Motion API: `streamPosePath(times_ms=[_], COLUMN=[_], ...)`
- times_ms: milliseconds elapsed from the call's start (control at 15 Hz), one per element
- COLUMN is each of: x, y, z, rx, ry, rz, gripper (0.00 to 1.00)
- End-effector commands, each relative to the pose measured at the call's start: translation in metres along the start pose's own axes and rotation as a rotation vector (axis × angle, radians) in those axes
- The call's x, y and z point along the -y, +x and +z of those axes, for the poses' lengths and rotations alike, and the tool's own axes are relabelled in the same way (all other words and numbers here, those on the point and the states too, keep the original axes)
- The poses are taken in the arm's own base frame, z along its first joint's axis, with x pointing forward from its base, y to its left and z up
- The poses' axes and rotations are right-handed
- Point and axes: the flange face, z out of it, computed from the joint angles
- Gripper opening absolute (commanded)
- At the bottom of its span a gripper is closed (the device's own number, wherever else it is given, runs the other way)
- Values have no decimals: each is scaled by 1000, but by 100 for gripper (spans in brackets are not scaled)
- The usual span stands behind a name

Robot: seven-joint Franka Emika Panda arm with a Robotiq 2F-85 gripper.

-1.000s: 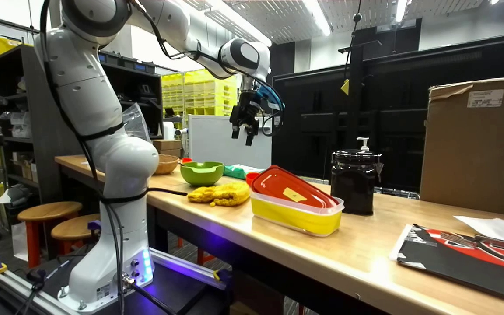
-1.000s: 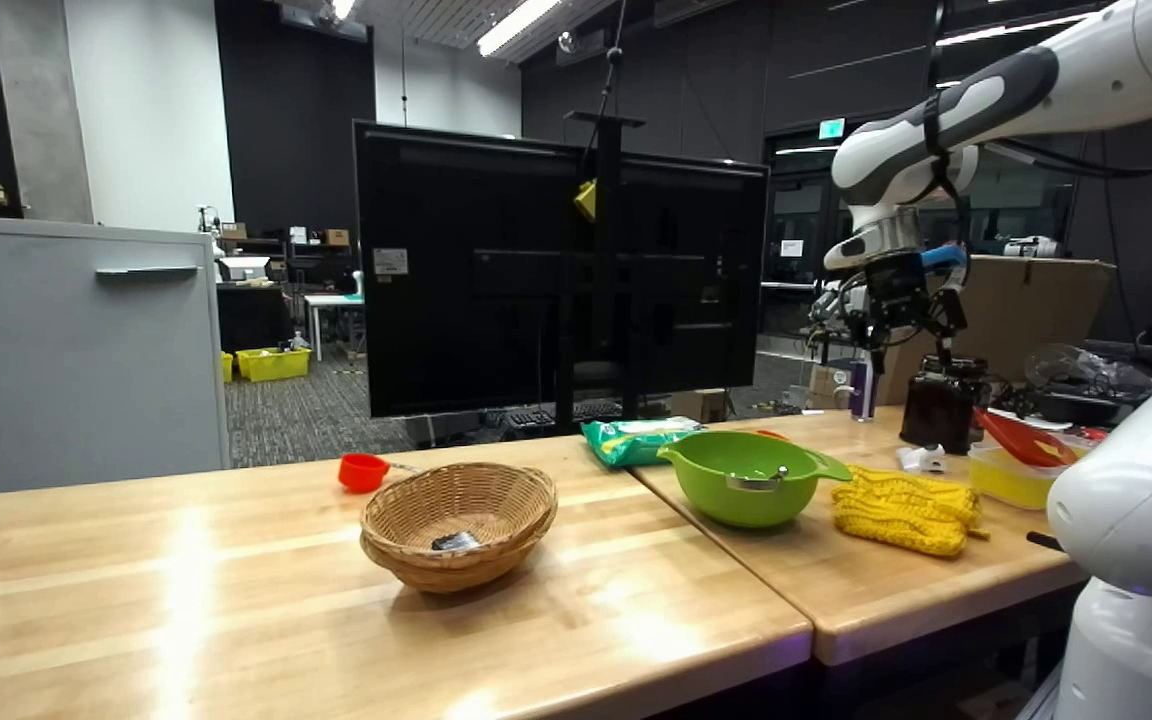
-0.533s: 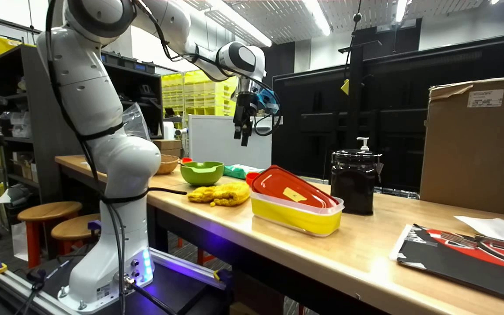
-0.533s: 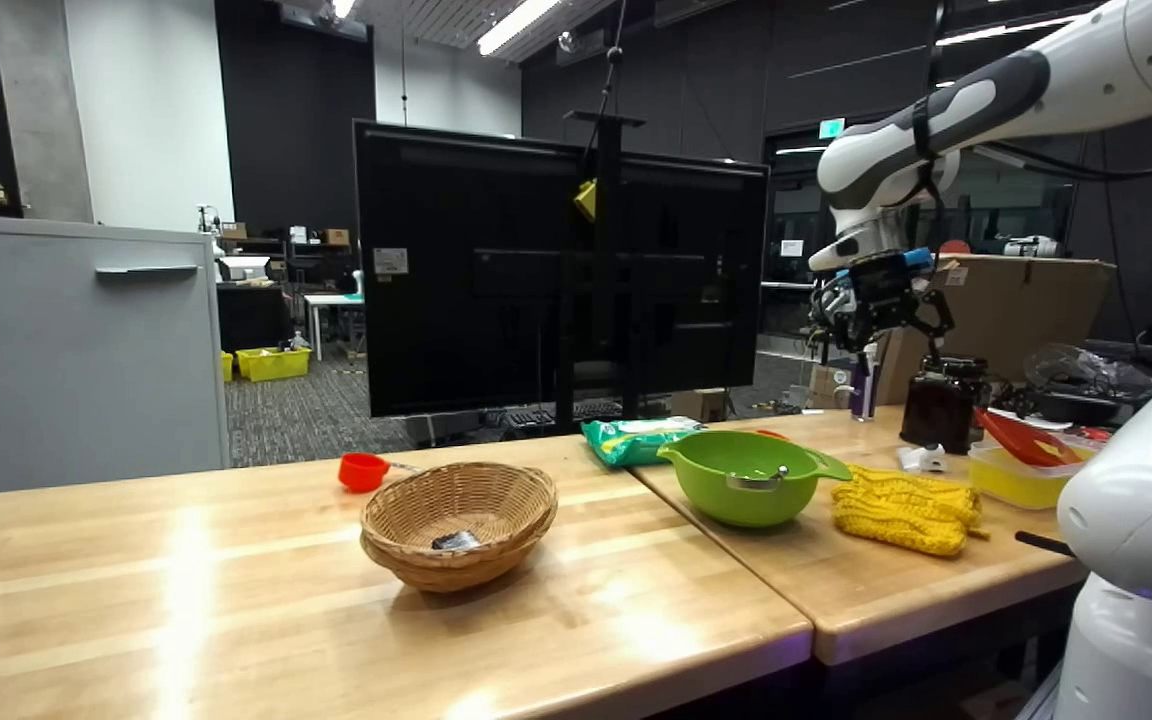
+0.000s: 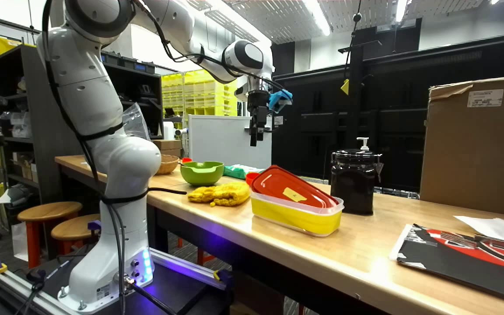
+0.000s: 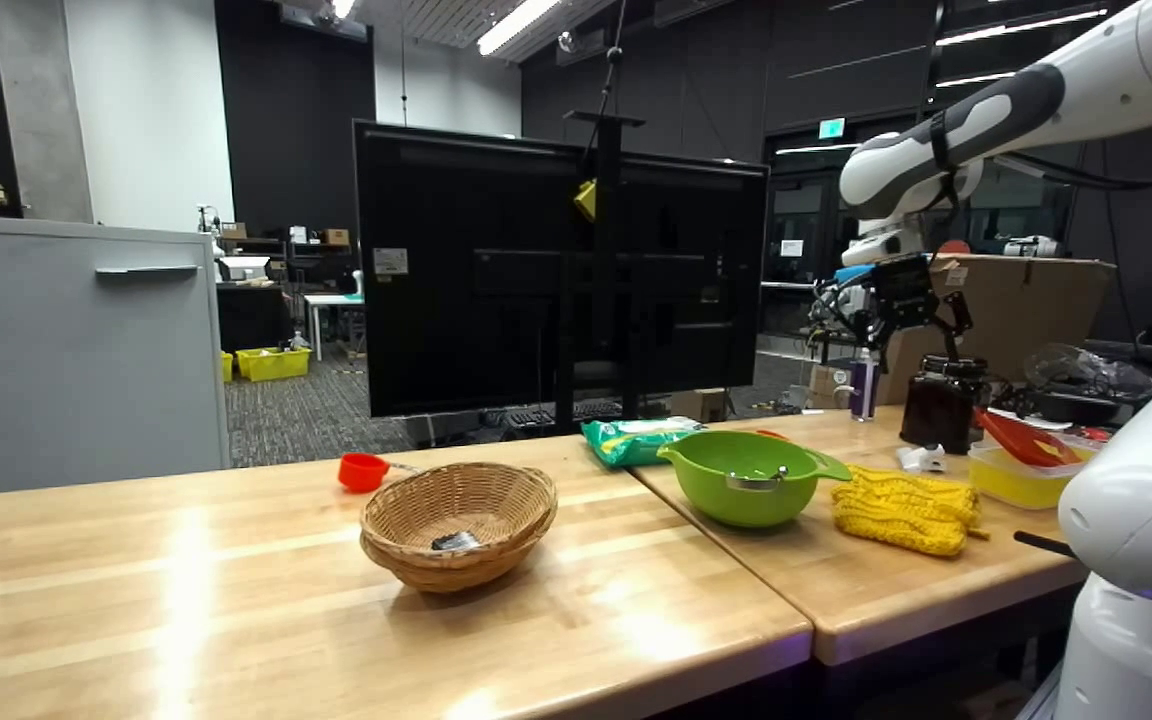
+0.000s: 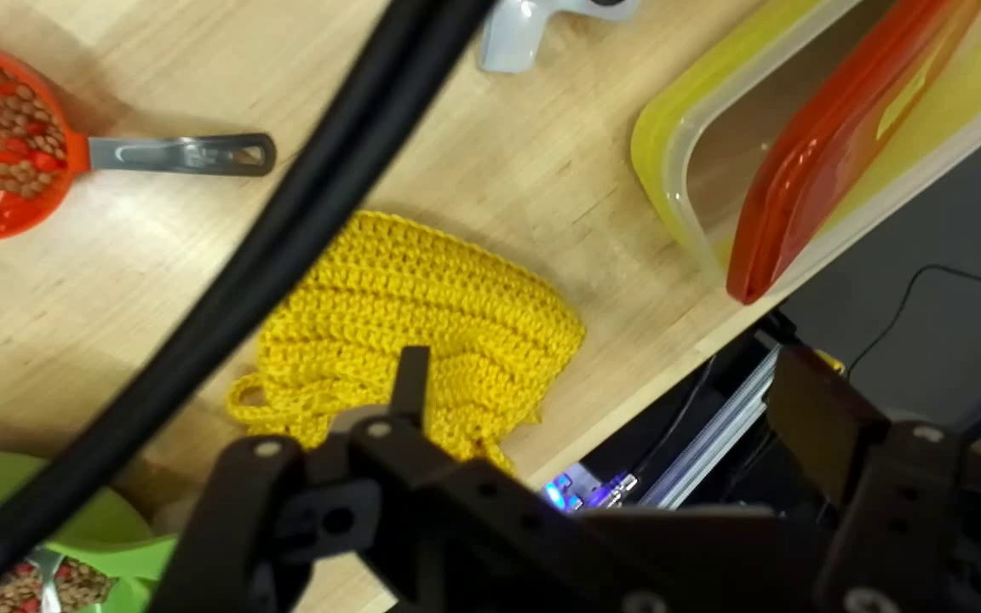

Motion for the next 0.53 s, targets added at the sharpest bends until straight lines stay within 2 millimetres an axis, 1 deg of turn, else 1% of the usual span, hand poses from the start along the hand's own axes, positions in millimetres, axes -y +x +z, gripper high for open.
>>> streamPosePath(times_ms=[0,267,400,467], x=[-18,-36,-38,-45], y=[17,32,33,25], z=[13,32,39,35], rx=[46,56,74,54], ry=[-51,-38,-19,20], rz=[-129,-289,-382,-294], gripper=[100,100,100,100])
